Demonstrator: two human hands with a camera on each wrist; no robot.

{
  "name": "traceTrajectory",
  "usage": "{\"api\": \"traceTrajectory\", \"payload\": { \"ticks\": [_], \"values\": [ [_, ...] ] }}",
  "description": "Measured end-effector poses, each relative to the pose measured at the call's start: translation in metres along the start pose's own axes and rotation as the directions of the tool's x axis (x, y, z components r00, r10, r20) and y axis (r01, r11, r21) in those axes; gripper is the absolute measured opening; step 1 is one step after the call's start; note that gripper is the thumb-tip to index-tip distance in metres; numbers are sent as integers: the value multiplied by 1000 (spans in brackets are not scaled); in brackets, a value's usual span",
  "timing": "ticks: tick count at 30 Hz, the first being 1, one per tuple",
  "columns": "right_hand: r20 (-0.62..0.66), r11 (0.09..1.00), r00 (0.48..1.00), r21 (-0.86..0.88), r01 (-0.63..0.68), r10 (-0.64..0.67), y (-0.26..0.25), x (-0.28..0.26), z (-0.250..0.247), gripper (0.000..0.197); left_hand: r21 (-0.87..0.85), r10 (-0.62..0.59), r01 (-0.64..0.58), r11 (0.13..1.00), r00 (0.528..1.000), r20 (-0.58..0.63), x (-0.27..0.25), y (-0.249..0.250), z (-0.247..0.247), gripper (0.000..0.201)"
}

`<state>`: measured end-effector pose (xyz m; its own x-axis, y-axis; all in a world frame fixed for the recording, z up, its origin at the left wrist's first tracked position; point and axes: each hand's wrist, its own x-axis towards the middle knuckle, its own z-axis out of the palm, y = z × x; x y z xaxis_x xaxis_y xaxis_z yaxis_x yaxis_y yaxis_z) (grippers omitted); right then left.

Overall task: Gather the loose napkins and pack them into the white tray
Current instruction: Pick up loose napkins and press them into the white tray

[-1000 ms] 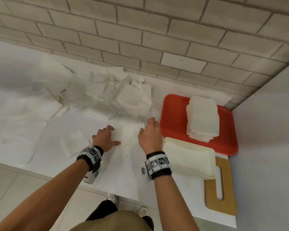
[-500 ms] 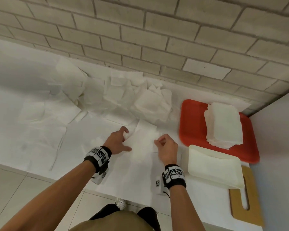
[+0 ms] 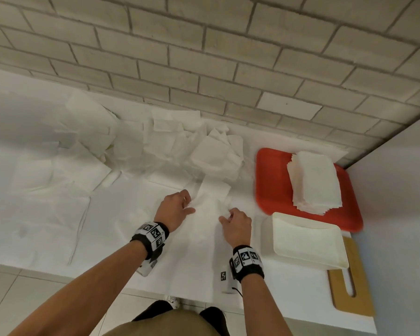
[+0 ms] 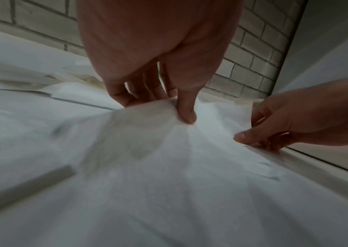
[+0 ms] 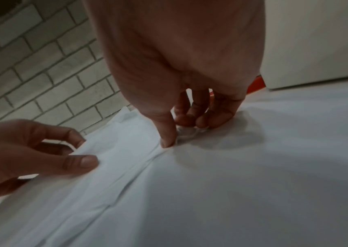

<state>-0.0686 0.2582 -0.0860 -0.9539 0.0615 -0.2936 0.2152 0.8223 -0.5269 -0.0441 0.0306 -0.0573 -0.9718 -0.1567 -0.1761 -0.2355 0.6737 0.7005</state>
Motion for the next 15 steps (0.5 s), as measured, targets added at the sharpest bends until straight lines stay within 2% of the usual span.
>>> {"api": "traceTrajectory", "payload": {
  "ticks": [2,4,6,8,12,14,15],
  "values": [
    [-15,996,1000,82,25,-24,1,-2,-4,21,-81,-23,22,996,1000,-8,2,-6,-8,35],
    [-42,971,999,236,32,-23,3,-7,-14,20,-125,-15,19,992,999,28,4,-10,-16,36],
    [-52,884,999,467,16,9,1,-14,-30,21,-134,5,4,991,998,67,4,-13,-21,31],
    [-71,786,997,617,40,6,-8,-22,-46,21,-139,18,-8,990,997,77,4,-17,-22,27],
    [-142,694,989,708,130,-40,-27,-26,-80,19,-390,33,11,921,994,106,-4,-16,-18,25],
    [-187,719,981,675,166,-51,-36,-23,-88,20,-488,75,-4,873,989,126,-6,-10,-17,25],
    [-203,742,978,647,175,-54,-40,-21,-90,19,-517,101,-7,856,983,154,-7,-7,-16,35]
  ]
}}
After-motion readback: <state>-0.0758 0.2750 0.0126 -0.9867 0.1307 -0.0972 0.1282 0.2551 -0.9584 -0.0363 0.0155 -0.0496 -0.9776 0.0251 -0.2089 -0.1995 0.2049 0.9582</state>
